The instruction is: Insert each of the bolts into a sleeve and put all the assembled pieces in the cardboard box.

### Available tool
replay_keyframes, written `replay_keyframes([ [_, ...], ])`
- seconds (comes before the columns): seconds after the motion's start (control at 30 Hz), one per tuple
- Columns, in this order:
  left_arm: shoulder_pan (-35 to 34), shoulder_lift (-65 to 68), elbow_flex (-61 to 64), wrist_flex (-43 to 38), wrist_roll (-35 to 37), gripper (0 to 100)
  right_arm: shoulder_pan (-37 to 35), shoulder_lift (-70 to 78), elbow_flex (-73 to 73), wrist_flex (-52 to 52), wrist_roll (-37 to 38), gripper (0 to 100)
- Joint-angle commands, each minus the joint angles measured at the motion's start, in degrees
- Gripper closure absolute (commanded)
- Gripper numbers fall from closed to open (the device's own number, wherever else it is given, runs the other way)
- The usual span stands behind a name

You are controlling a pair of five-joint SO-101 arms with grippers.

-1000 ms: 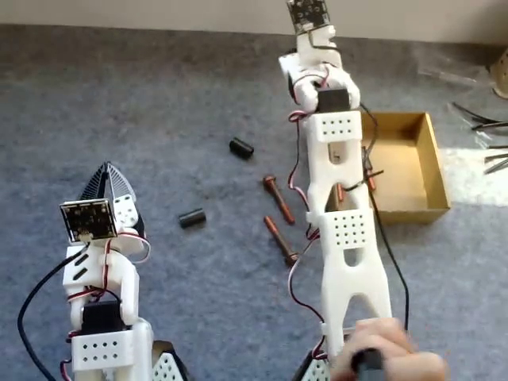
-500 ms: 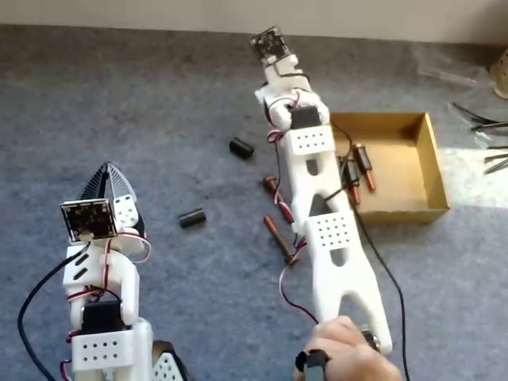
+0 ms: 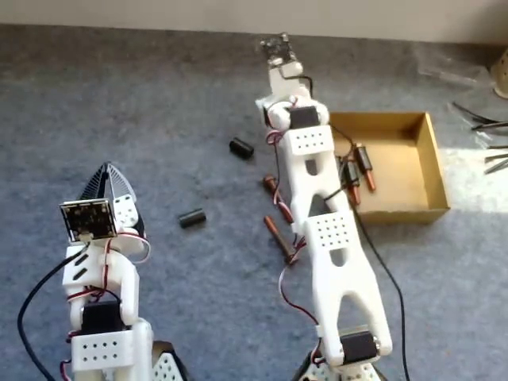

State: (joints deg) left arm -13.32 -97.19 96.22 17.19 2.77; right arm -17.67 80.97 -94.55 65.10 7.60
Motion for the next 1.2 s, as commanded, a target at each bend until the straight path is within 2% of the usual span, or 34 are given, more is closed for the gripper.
replay_keyframes([
  [0.0,-0.4,0.13,1.36,-1.23,-0.35,97,-0.75,-3.65,-4.44,6.02,-8.18,99.3],
  [0.13,-0.4,0.13,1.36,-1.23,-0.35,97,-0.75,-5.58,-4.44,11.82,-15.38,99.3],
  [0.27,-0.4,0.13,1.36,-1.23,-0.35,97,-1.45,-6.2,-4.44,15.08,-18.46,99.3],
  [0.53,-0.4,0.13,1.36,-1.23,-0.35,97,-1.89,-6.29,-4.44,15.6,-18.81,99.3],
  [0.83,-0.4,0.13,1.36,-1.23,-0.35,97,-2.07,-6.99,-4.79,21.67,-18.9,99.3],
  [1.17,-0.66,-0.04,1.36,-1.23,-0.35,97,-4.44,-18.33,-5.32,30.02,-18.81,99.3],
])
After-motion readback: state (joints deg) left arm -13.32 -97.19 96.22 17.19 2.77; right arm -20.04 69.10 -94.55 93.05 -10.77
